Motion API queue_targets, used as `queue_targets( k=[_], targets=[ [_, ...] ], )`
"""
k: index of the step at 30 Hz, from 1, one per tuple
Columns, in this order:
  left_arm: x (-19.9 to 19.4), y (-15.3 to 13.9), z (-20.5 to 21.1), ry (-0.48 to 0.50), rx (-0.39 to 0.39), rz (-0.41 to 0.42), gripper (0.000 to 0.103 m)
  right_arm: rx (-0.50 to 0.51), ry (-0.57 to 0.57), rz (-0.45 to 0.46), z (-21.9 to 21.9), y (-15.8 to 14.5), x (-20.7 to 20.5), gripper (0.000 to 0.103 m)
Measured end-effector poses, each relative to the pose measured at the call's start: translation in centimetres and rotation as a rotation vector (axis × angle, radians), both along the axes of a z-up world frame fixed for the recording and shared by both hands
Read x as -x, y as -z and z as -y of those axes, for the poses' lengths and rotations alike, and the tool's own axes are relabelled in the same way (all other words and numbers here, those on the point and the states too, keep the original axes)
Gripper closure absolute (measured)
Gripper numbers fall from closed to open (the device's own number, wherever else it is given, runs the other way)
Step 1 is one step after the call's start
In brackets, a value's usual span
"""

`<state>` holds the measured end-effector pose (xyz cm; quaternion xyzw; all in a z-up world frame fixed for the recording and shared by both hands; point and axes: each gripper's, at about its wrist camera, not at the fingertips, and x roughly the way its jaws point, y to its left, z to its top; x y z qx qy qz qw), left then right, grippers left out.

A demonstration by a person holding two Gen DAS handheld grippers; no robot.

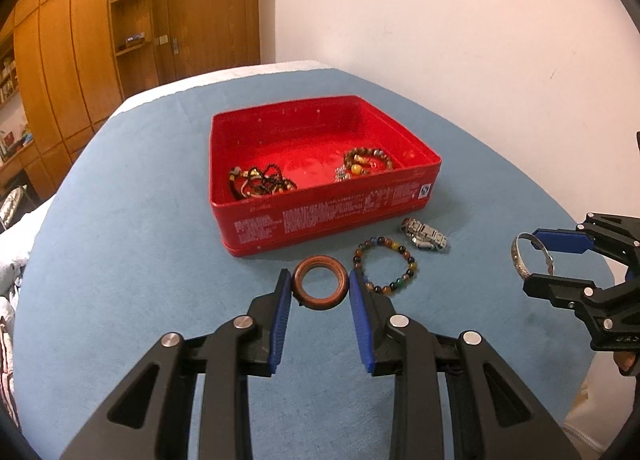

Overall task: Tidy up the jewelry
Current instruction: 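Carry the ring and bangle over the red box with both grippers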

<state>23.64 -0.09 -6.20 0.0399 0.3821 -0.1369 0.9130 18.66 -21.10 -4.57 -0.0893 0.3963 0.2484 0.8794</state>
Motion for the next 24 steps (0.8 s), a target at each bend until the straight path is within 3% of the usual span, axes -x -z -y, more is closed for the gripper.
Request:
queue_targets(
  k=[11,24],
  targets=[
    [-2.2,-4.5,-0.2,0.003,-0.037,0.077,0.074,0.034,-0.052,0.056,-1.3,-3.1,-3.1,0.055],
    [-8.9,-6.3,0.5,-0.009,-0.075,0.1,0.074,0.02,-0.064,0.047,-2.4,-5.1,-12.0,0.055]
  ],
)
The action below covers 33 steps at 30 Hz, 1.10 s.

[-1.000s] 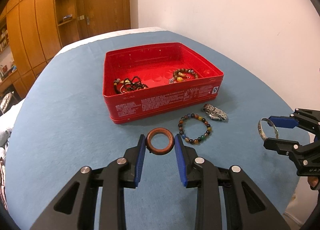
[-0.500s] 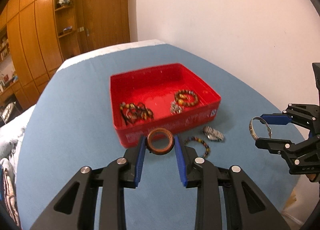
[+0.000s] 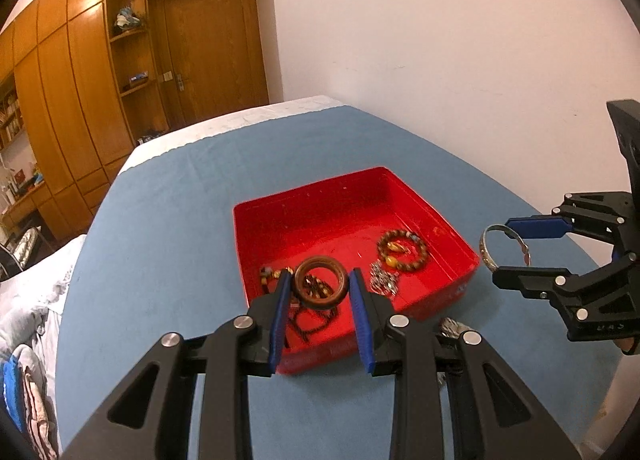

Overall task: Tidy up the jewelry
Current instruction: 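Carry the ring and bangle over the red box with both grippers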

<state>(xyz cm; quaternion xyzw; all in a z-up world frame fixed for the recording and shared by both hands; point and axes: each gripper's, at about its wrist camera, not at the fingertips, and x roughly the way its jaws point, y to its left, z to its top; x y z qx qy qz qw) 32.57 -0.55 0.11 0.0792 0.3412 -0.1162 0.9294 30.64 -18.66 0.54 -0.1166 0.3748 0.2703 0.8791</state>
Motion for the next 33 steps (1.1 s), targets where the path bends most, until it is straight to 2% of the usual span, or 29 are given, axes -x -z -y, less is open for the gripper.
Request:
queue_targets(
  k=[12,24,33],
  targets=[
    [-7.0,2.6,0.2,-0.015,-0.016,-0.068,0.074,0.025,-0.003,-0.041,-2.1,1.9,-6.7,0.055],
    [-10.0,5.5,0.0,-0.029,-0.03,-0.136,0.074,0.056,0.026,-0.092,-2.4,4.7,-10.4,0.055],
    [-12.7,7.9,-0.1,-0.023,-0.031,-0.212,0.074,0.136,0.056,-0.147,-2.6,7.7,-12.9,0.055]
  ],
)
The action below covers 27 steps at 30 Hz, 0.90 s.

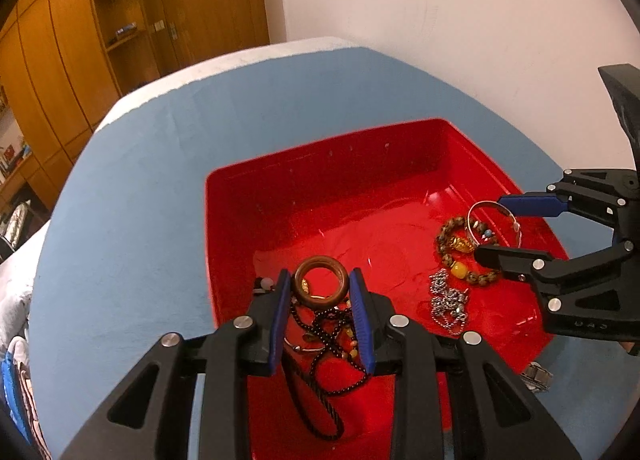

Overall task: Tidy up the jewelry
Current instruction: 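Carry the ring and bangle over the red box with both grippers, then open both grippers to drop the ring and bangle, then withdraw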

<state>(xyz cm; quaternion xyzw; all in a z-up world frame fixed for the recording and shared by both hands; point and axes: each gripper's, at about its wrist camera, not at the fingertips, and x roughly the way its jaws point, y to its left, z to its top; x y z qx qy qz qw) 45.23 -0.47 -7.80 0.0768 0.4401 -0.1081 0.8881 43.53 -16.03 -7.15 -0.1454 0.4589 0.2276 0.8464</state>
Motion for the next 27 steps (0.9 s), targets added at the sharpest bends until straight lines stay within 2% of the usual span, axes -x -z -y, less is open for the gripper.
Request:
queue_targets(
  k=[9,13,18,23,27],
  targets=[
    [-1.1,2.2,0.1,0.003,0.007,-0.067,0.073,0.096,-0.014,-0.047,-1.1,2.0,-0.9,0.054],
    [-1.2,2.6,-0.1,-0.005,0.002,-0.077,0.071,0.104,-0.014,-0.051,-1.2,2.2,-0.5,0.053],
    [-0.6,2.6,-0.1,-0.008,-0.007,-0.061,0.055,0.098,-0.007,-0.036,-0.7,1.5,0.5,0.048],
    [1.1,1.2,-0.4,-0.002,0.005,-0.032,0.051,0.052,0.014,0.004,0.9,-0.4,2.1,0.048],
    [3.5,-0.6,-1.2,0.007,0.021,0.018,0.035,-0.004,0.022,0.05,2.7,-2.3,4.5,0.048]
  ],
)
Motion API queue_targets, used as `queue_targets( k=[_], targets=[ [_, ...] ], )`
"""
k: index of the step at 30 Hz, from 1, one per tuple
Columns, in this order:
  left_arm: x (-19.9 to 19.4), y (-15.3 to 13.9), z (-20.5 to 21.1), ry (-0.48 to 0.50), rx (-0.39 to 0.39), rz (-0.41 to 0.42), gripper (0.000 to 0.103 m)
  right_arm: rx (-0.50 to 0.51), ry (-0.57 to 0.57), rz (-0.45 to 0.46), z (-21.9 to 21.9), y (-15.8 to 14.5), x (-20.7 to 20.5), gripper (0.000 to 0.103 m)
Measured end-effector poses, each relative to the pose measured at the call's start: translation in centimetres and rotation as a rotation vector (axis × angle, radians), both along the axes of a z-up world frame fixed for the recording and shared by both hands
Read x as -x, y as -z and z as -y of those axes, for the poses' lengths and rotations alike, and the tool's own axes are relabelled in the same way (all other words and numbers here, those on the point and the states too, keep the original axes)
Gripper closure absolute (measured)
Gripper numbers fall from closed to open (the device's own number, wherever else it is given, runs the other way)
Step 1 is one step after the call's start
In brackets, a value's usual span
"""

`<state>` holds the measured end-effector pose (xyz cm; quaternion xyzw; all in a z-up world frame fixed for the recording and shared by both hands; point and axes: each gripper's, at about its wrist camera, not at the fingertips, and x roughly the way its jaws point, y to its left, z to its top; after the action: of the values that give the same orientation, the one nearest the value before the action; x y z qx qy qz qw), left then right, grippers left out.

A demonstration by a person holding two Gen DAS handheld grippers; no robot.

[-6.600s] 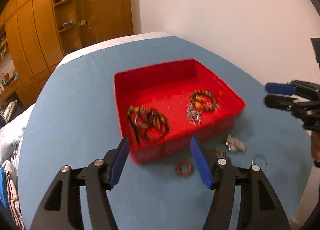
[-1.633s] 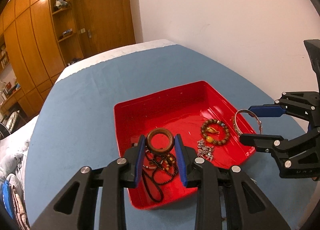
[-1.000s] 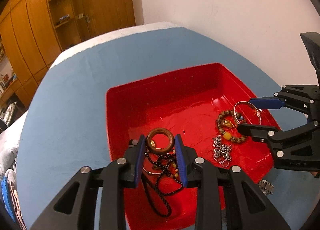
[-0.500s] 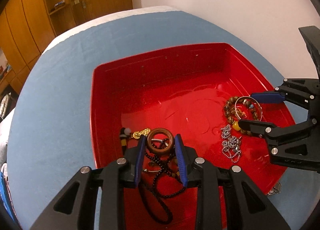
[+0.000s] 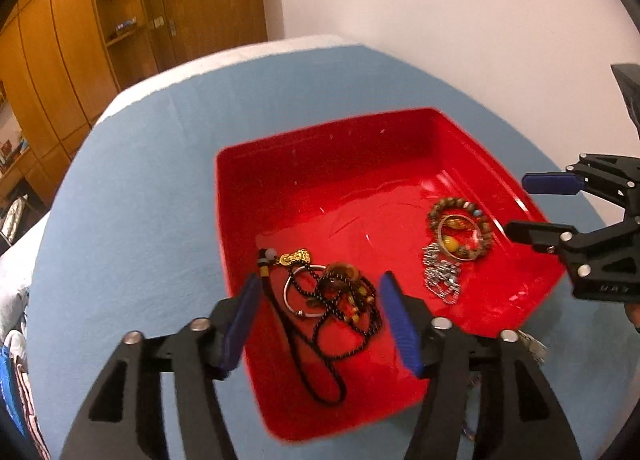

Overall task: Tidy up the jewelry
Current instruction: 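Open both grippers to drop the ring and bangle, then withdraw, then grasp the silver wristwatch with the right gripper while the left gripper grasps the bead bracelet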

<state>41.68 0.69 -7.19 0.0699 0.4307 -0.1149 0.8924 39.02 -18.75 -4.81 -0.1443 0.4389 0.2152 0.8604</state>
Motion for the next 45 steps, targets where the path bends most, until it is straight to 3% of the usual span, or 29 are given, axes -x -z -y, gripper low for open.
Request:
queue_targets(
  k=[8,15,19,25,36,38,40,45],
  targets=[
    [6.4,-1.6,0.5,0.054,0.024,0.045,0.026,-0.101,0.0,0.063,3.3,-2.5,6.7,0.048],
    [11.9,1.3,2.8,0.115,0.094,-0.016,0.024,-0.123,0.031,0.005,5.2,1.2,11.1,0.048],
    [12.6,3.3,3.8,0.1,0.114,-0.061,0.024,-0.138,0.031,-0.049,4.9,4.2,12.2,0.049],
    [13.3,3.3,3.4,0.082,0.098,-0.055,0.024,-0.111,0.012,-0.072,3.5,7.0,12.1,0.053],
    [12.2,4.4,3.4,0.064,0.1,-0.079,0.024,-0.09,-0.024,-0.042,1.3,8.5,9.6,0.058],
    [11.9,4.7,3.5,0.062,0.103,-0.085,0.024,-0.087,-0.03,-0.039,1.1,8.6,9.4,0.06],
    [11.7,4.8,3.7,0.059,0.097,-0.087,0.024,-0.093,-0.04,-0.042,1.1,8.5,9.4,0.07],
    [11.2,5.3,4.6,0.069,0.088,-0.097,0.025,-0.103,-0.045,-0.042,1.1,8.3,9.2,0.072]
  ],
)
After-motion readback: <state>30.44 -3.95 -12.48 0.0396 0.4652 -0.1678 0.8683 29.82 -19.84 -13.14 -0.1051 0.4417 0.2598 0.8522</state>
